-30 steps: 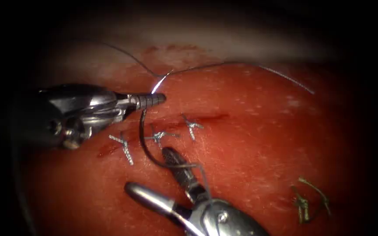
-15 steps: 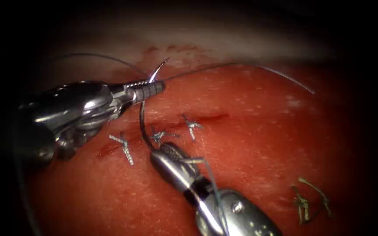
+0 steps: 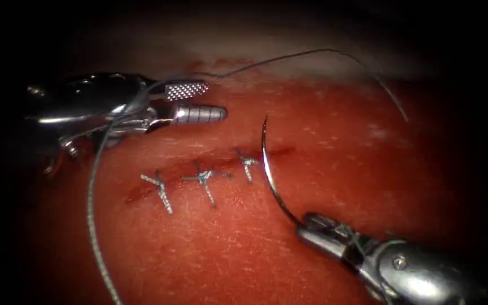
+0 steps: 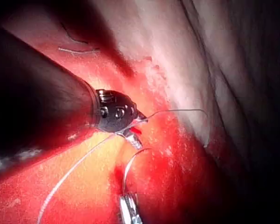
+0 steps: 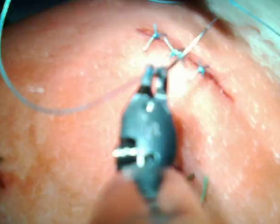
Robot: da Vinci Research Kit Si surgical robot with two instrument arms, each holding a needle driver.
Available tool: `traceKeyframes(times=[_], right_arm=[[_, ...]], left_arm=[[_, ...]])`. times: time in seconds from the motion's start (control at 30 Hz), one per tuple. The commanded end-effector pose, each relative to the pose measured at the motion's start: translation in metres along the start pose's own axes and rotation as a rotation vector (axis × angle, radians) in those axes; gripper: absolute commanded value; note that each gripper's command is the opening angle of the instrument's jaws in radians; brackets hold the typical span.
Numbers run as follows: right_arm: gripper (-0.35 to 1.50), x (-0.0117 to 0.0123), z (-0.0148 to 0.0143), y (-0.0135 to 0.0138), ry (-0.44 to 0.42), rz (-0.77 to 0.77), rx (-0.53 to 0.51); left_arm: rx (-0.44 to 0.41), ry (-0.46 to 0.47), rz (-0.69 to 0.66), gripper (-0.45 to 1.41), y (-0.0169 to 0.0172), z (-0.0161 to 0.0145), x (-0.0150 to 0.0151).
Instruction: Wound Closure
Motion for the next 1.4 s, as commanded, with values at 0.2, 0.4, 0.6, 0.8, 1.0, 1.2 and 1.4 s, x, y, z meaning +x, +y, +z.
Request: traceKeyframes(times=[0.2, 0.4, 0.6, 0.8, 1.0, 1.2, 1.4], right_arm=[[-0.35, 0.001, 0.0012, 0.0011, -0.13, -0.235, 0.163], [-0.35, 0.0028, 0.0023, 0.0012, -0.224, -0.47, 0.24], [-0.35, 0.0041, 0.0035, 0.0013, -0.388, -0.665, 0.234], [-0.35, 0.005, 0.0053, 0.0012, -0.563, -0.868, 0.187], [-0.35, 0.0058, 0.0062, 0.0002, -0.596, -0.949, 0.191], [-0.35, 0.0063, 0.0065, -0.0006, -0.596, -0.996, 0.203], [-0.35, 0.0063, 0.0066, -0.0008, -0.6, -1.008, 0.201]], left_arm=[[0.042, -0.162, 0.045, 0.74, 0.0005, 0.0004, -0.0002], [0.091, -0.287, 0.055, 0.74, 0.0017, 0.0013, 0.002], [0.112, -0.314, 0.036, 0.74, 0.0025, 0.0028, 0.0044], [0.216, -0.505, 0.089, 0.74, 0.0027, 0.004, 0.005], [0.299, -0.684, 0.23, 0.74, 0.0026, 0.0047, 0.0053], [0.422, -0.816, 0.363, 0.74, 0.0021, 0.0062, 0.0061], [0.487, -0.934, 0.445, 0.75, 0.0019, 0.0074, 0.0061]])
